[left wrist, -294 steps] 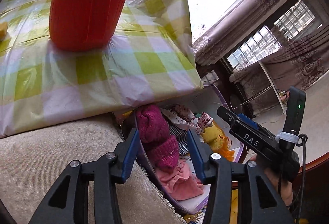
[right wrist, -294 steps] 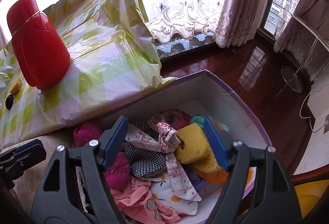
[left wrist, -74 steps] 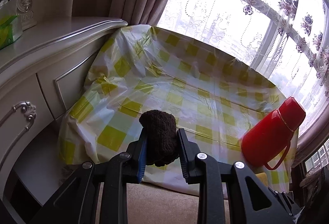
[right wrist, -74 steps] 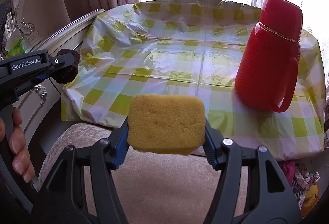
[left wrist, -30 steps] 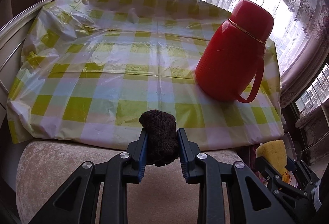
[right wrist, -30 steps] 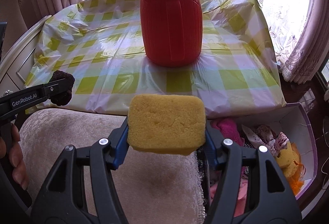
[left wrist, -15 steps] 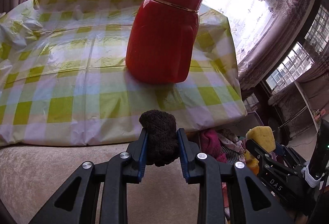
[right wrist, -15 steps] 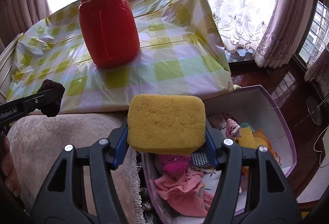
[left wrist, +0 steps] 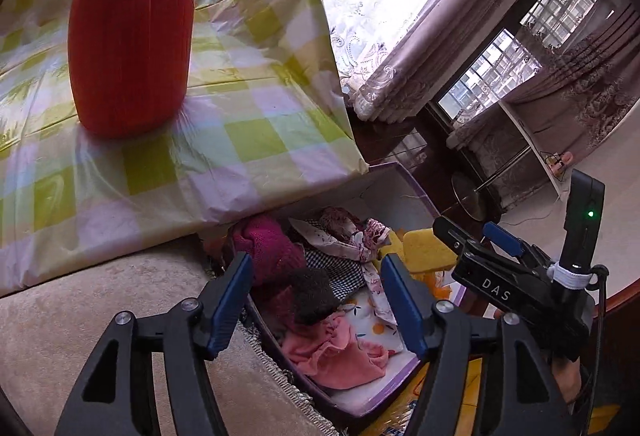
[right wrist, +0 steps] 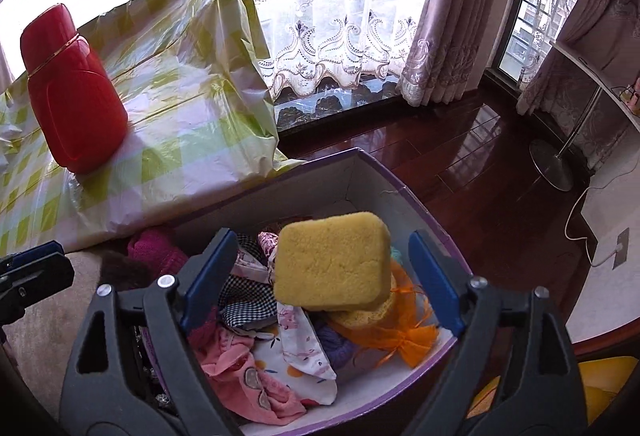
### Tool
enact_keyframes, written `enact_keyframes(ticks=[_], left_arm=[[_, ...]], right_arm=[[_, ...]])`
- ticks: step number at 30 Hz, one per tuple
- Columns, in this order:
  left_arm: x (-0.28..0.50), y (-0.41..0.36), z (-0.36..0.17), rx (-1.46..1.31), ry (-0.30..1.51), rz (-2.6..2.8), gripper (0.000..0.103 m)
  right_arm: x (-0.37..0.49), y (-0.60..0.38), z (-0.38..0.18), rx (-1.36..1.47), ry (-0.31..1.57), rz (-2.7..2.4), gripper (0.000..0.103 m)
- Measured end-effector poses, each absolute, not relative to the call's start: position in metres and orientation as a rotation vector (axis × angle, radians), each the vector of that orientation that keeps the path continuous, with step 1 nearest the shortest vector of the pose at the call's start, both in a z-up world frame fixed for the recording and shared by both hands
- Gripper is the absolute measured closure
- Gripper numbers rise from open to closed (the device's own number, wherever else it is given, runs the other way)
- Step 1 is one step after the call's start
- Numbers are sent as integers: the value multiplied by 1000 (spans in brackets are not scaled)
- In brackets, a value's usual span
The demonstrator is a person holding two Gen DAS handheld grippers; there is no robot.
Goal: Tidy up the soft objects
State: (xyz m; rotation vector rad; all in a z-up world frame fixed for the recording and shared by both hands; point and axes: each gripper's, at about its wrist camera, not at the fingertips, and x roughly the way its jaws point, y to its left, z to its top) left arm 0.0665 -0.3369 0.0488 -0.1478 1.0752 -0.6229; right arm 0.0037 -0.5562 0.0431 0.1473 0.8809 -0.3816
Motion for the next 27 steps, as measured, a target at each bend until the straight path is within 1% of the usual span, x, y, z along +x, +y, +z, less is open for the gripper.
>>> enact_keyframes(ticks=[3,7,8,10,12,14,16,19,27], left_arm=[[72,-282,56,-216,1061,-513,36],[75,-167,92,-320,960,-324,36],[73,-136,103,-355,920,-272,35],[66,-74,121,-448,849,-178,26],[63,-23,130,-519,828,-87,25],[58,12,136,-564,810,-33,25],[53,32,139,-599,802,-21,25],[49,44,136,-621,804,-3,25],[50,26,111,-649,863,-72,25]], right_arm=[[10,-545,35,146,904,-335,12],[23,-501,33,124,912,-207,11],[27,-487,35,114,906,-166,11],[34,-452,39,90,890,-79,11],[40,-420,46,67,868,2,11],[46,-391,50,46,854,66,11],[50,-367,54,31,843,117,11],[52,-340,58,15,835,173,11],[47,-306,53,-16,849,238,11]])
